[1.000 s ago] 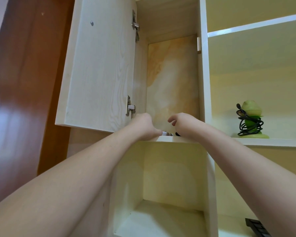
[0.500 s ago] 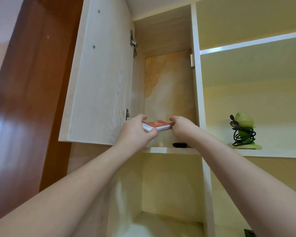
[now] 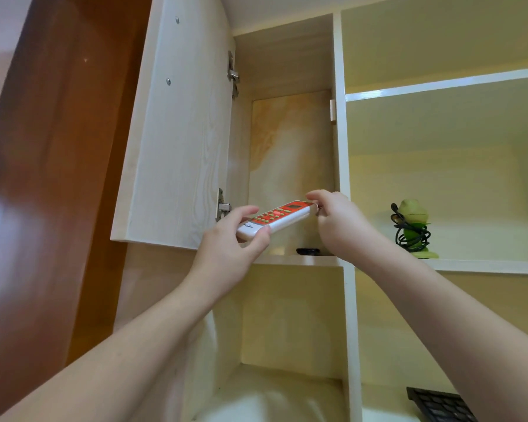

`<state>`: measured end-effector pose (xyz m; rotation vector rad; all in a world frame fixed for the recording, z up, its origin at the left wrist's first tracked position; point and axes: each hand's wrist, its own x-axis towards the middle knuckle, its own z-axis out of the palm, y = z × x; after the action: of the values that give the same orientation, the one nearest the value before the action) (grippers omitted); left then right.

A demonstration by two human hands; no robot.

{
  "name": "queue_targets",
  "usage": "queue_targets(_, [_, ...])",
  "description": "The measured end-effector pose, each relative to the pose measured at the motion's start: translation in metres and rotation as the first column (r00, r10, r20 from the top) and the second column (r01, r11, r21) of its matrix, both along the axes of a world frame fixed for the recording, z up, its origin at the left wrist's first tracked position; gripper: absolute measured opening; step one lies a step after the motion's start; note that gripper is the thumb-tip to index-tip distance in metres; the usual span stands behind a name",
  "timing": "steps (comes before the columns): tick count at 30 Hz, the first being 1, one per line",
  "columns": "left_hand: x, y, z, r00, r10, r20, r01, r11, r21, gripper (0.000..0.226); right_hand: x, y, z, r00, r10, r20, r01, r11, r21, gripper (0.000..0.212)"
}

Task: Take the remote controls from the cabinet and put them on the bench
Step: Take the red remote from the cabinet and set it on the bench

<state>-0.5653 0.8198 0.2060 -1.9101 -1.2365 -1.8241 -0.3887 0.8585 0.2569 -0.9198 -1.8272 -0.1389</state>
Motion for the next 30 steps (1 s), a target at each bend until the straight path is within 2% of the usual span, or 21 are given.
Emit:
queue_targets(4, [-0.001, -0.009, -0.008, 0.990, -0.130, 0.059, 0.133, 0.990, -0.046, 0.025, 0.010, -0.019, -0.017, 0.994, 0.077, -0.076, -0.076, 0.997, 0.016, 0.043])
queue_targets(6, [-0.001, -0.015, -0.011, 0.967, -0.229, 0.115, 0.238, 0.969, -0.071, 0.032, 0.013, -0.031, -0.027, 0.993, 0.083, -0.079, -0.079, 0.996, 0.046, 0.040])
queue_targets(9, [-0.004, -0.023, -0.014, 0.906, -0.362, 0.217, 0.389, 0.916, -0.095, 0.039, 0.013, -0.046, -0.040, 0.984, 0.120, -0.132, -0.110, 0.990, 0.084, 0.037])
queue_targets(15, [-0.006, -0.039, -0.027, 0.763, -0.547, 0.344, 0.612, 0.782, -0.115, 0.032, 0.017, -0.073, -0.059, 0.967, 0.142, -0.212, -0.115, 0.984, 0.134, 0.034])
queue_targets(24, [0.038, -0.048, -0.057, 0.609, -0.680, 0.409, 0.791, 0.560, -0.247, 0.035, 0.061, -0.120, -0.101, 0.964, -0.066, -0.257, 0.085, 0.994, 0.067, 0.034])
queue_targets(30, [0.103, -0.060, -0.078, 0.512, -0.747, 0.424, 0.855, 0.394, -0.338, 0.036, 0.117, -0.172, -0.127, 0.918, -0.257, -0.303, 0.264, 0.964, -0.019, 0.034])
